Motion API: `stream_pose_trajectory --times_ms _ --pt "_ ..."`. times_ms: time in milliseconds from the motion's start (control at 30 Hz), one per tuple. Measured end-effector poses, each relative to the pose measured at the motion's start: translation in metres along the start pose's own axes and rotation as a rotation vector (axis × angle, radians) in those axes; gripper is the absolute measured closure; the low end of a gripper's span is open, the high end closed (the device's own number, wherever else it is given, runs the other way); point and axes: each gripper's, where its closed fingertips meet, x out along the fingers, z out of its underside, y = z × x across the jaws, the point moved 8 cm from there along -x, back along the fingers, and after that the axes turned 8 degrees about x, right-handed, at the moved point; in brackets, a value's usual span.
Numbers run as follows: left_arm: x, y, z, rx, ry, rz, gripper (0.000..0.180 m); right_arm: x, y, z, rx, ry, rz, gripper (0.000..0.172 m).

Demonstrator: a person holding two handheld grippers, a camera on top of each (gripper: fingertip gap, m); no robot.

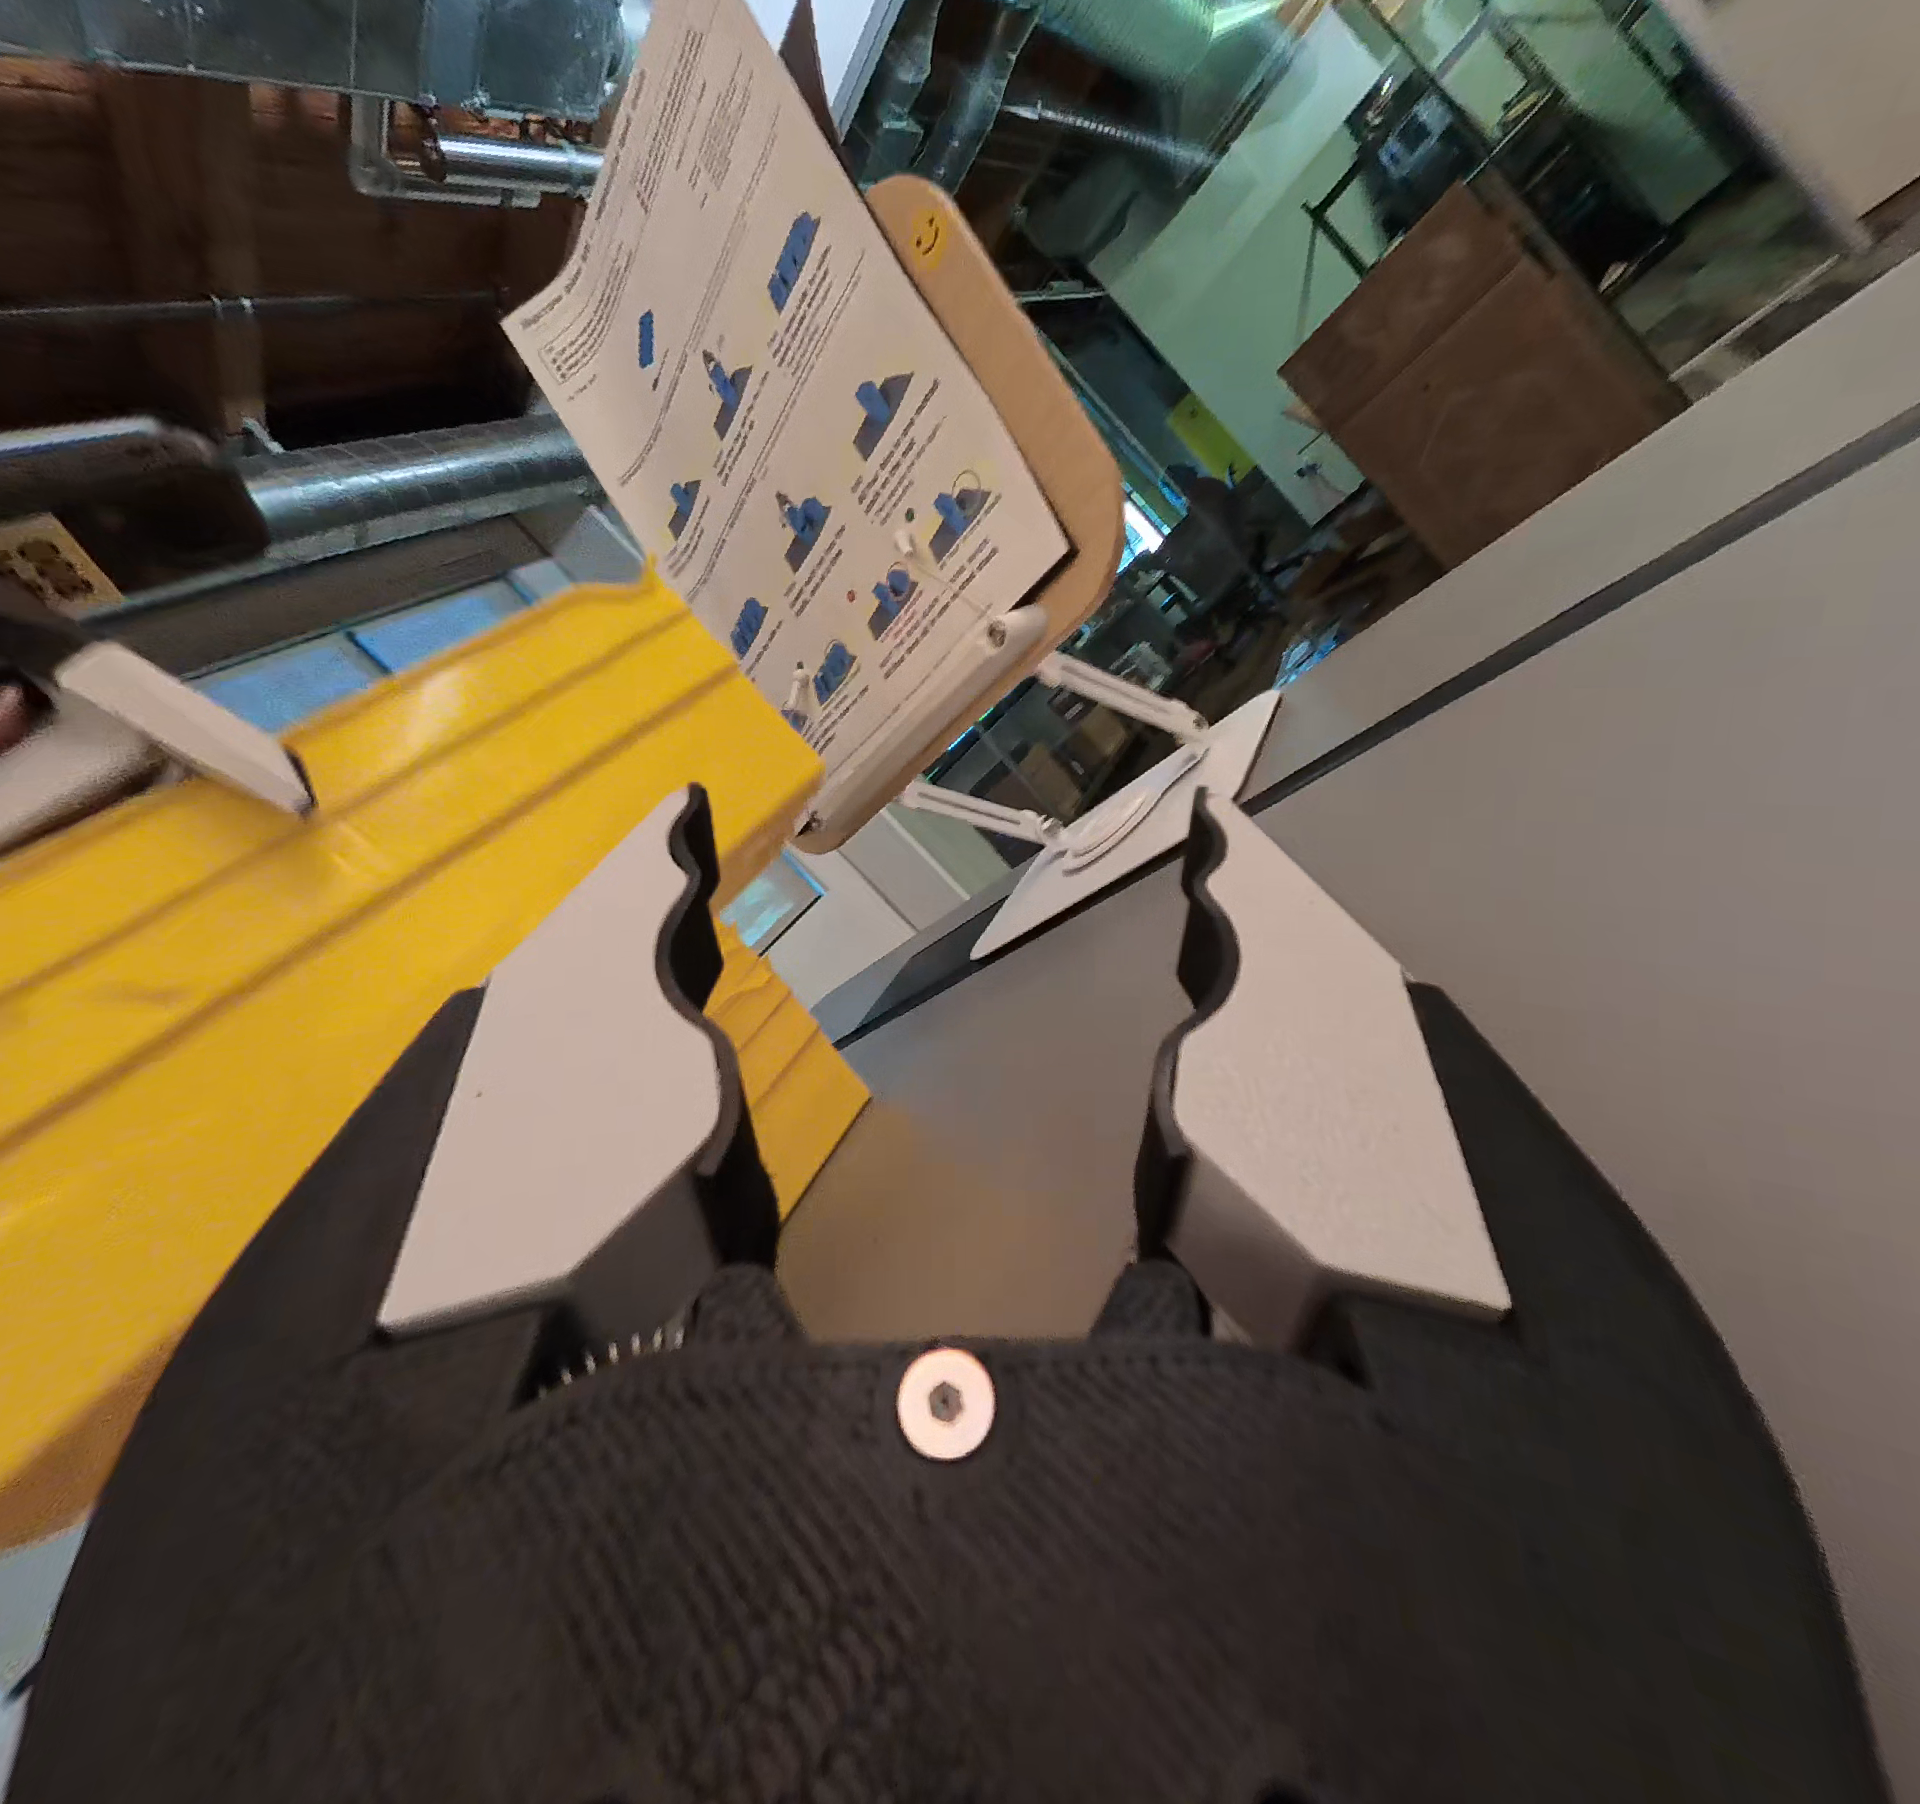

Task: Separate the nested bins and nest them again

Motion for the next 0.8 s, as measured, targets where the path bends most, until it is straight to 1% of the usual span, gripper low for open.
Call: stream_pose_trajectory --times_ms 67,133,233,300,400,567,600,667,700,733,800 --pt "0.023 -0.003 0.002 -0.007 -0.032 -0.011 0.063 -0.003 0.003 -0.008 0.001 0.042 0.011 0.083" --pt "0.042 -0.01 0.002 -0.027 -0.028 -0.03 0.063 -0.004 0.006 -0.012 0.024 0.062 0.011 0.084" --pt "0.066 -0.023 0.005 -0.054 -0.048 -0.066 0.062 -0.002 0.01 -0.01 0.055 0.056 0.012 0.084" --pt "0.082 -0.03 0.01 -0.055 -0.079 -0.081 0.061 0.0 0.009 -0.009 0.045 0.045 0.012 0.084" --pt "0.099 -0.037 0.016 -0.083 -0.094 -0.078 0.061 0.002 0.007 -0.006 0.024 0.024 0.013 0.084" --pt "0.117 -0.04 0.022 -0.101 -0.115 -0.05 0.06 0.002 -0.004 0.002 -0.033 -0.012 0.008 0.084" --pt "0.121 -0.041 0.023 -0.102 -0.117 -0.047 0.059 0.001 -0.011 0.004 -0.058 -0.012 0.0 0.084" --pt "0.129 -0.042 0.025 -0.104 -0.118 -0.044 0.059 -0.005 -0.036 0.008 -0.145 0.026 -0.065 0.089" --pt "0.131 -0.043 0.024 -0.106 -0.117 -0.049 0.056 -0.009 -0.051 0.012 -0.235 0.05 -0.088 0.09" --pt "0.13 -0.042 0.023 -0.101 -0.104 -0.056 0.056 -0.014 -0.066 0.016 -0.344 0.051 -0.089 0.09" --pt "0.131 -0.042 0.023 -0.092 -0.118 -0.051 0.051 -0.023 -0.094 0.03 -0.543 0.035 -0.114 0.089"
